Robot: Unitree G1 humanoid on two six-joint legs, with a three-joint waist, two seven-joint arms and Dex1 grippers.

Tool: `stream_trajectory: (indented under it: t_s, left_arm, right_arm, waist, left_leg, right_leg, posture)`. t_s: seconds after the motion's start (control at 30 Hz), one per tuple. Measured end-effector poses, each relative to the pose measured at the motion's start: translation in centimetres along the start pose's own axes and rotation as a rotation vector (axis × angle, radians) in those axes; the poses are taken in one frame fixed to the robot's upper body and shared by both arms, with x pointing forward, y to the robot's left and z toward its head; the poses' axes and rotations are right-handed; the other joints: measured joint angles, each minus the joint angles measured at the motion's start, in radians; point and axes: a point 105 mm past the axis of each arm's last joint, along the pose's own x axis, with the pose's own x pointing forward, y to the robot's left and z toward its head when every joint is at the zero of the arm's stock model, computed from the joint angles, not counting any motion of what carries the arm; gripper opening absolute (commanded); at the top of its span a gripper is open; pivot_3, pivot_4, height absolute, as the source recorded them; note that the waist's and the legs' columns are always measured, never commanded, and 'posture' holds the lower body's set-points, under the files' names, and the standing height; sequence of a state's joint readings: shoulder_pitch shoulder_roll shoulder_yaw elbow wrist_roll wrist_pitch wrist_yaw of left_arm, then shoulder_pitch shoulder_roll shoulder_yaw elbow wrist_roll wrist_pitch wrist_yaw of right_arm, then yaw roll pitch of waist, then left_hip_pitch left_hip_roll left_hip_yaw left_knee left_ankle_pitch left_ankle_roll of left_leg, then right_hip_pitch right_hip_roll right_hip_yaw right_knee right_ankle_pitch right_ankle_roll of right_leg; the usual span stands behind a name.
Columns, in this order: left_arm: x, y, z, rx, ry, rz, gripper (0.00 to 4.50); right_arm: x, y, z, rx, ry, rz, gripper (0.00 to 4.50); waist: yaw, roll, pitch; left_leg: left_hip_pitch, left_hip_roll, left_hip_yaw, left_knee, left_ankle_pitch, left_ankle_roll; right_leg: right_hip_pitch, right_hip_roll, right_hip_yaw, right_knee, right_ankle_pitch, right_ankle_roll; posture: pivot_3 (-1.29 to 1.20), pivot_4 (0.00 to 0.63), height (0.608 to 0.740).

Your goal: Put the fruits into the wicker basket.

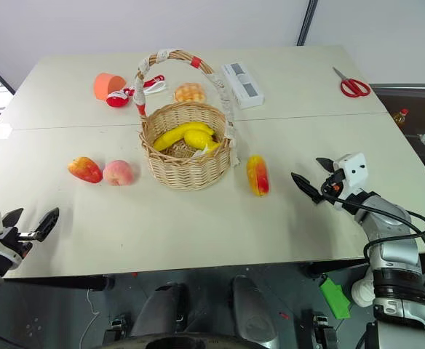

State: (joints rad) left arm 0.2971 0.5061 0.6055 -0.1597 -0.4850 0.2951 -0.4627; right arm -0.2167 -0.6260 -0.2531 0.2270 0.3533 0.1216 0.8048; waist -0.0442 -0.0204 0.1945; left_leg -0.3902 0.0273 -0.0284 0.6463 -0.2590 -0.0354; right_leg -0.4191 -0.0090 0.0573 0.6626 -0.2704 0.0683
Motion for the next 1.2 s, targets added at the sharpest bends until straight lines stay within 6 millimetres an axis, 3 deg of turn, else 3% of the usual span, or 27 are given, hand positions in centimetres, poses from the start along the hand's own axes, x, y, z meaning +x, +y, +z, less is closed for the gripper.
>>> stream_trajectory:
  t_s: [0.23,0.4,0.63,0.8,1.03,1.2]
  left_arm:
    - [0.7,-0.2,0.9,-0.007,-0.038,0.011,4.5]
    - [1.8,-0.6,2.5,-0.023,-0.067,-0.004,4.5]
    - [3.9,-1.7,6.7,-0.037,-0.108,-0.034,4.5]
    - [5.5,-2.4,7.3,-0.022,0.006,-0.037,4.5]
    - [8.2,-4.7,7.8,-0.036,0.133,-0.056,4.5]
    - [9.8,-5.5,6.7,-0.044,0.241,-0.055,4.5]
  right_arm:
    - [0.1,0.1,0.2,-0.01,-0.002,-0.001,4.47]
    - [1.0,0.9,3.0,-0.011,-0.079,0.042,4.47]
    - [1.8,5.6,7.9,-0.039,-0.172,0.253,4.47]
    - [1.4,9.7,10.5,-0.096,-0.171,0.445,4.47]
    - [2.6,16.3,13.1,-0.151,-0.243,0.69,4.47]
    - [3.0,18.1,13.1,-0.14,-0.255,0.752,4.47]
  waist:
    - [0.0,0.0,0.0]
    - [0.0,0.0,0.0]
    - [0.002,0.0,0.0]
    - [0.0,0.0,0.0]
    - [0.001,-0.001,0.0]
    - [0.002,-0.001,0.0]
  left_leg:
    - [0.0,0.0,0.0,0.0,0.0,0.0]
    - [0.0,0.0,0.0,0.0,0.0,0.0]
    - [-0.001,0.0,-0.001,0.0,0.0,0.0]
    - [0.0,0.0,-0.002,0.0,0.0,0.0]
    - [-0.001,-0.002,-0.003,0.001,0.0,0.0]
    - [-0.002,-0.002,-0.003,0.0,0.0,0.0]
  right_leg:
    - [0.0,0.0,0.0,0.0,0.0,0.0]
    - [0.0,0.0,0.0,0.0,0.0,0.0]
    - [0.0,0.0,0.0,0.0,0.0,0.001]
    - [0.0,0.0,-0.001,0.001,0.0,0.001]
    - [0.0,0.0,-0.002,0.001,0.0,0.001]
    - [-0.001,-0.001,-0.002,0.001,0.001,0.001]
  posture:
    - [0.0,0.15,0.74]
    - [0.0,0.15,0.74]
    - [0.0,0.15,0.74]
    - [0.0,0.15,0.74]
    - [0.0,0.15,0.74]
    - [0.0,0.15,0.74]
